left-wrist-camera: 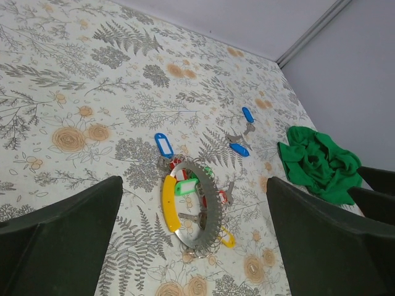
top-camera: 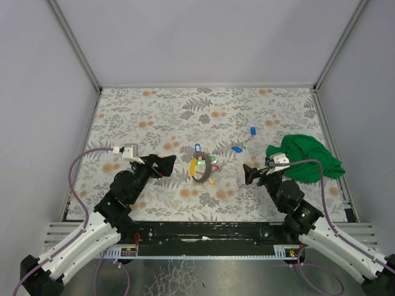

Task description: Put the keys on the keyring

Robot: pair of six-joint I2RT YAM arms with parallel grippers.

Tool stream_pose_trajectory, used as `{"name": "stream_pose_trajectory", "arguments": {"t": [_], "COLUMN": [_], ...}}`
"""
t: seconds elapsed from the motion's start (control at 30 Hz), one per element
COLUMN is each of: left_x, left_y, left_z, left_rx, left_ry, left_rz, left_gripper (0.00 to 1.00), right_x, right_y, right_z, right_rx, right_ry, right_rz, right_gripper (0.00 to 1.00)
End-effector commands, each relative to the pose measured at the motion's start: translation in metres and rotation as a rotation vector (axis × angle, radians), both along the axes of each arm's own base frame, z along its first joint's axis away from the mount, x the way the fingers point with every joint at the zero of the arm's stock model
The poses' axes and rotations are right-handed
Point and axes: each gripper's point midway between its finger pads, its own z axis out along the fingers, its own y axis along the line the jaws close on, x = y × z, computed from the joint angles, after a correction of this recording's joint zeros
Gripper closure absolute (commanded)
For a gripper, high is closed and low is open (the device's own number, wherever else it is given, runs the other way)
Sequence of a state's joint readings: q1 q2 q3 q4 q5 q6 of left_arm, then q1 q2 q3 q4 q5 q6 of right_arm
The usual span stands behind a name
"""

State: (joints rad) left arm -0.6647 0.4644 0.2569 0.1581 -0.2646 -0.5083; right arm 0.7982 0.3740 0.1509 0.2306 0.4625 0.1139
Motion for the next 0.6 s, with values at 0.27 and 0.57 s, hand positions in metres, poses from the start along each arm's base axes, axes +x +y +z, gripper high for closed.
{"name": "stream_pose_trajectory", "arguments": {"t": [0.27, 0.57], "left_x": [-0.0026, -0.0006], "left_y": [-0.0030, -0.0056], "left_z": [0.0004, -0.0012], "left_rx": [-0.009, 0.002], "left_ry": [0.037, 0.043], "left_rz": [-0.019, -0.024], "left_gripper": [0.00, 0.00], "right_x": [0.0006, 0.0013], "right_y": [-0.0122, -0.0090], "right_z": [0.0314, 0.0340], "right_rx": [0.084, 0.063], "right_ry": [-0.062, -0.059], "right_rz": [-0.060, -0.045], "right_gripper": [0.01, 0.01]}}
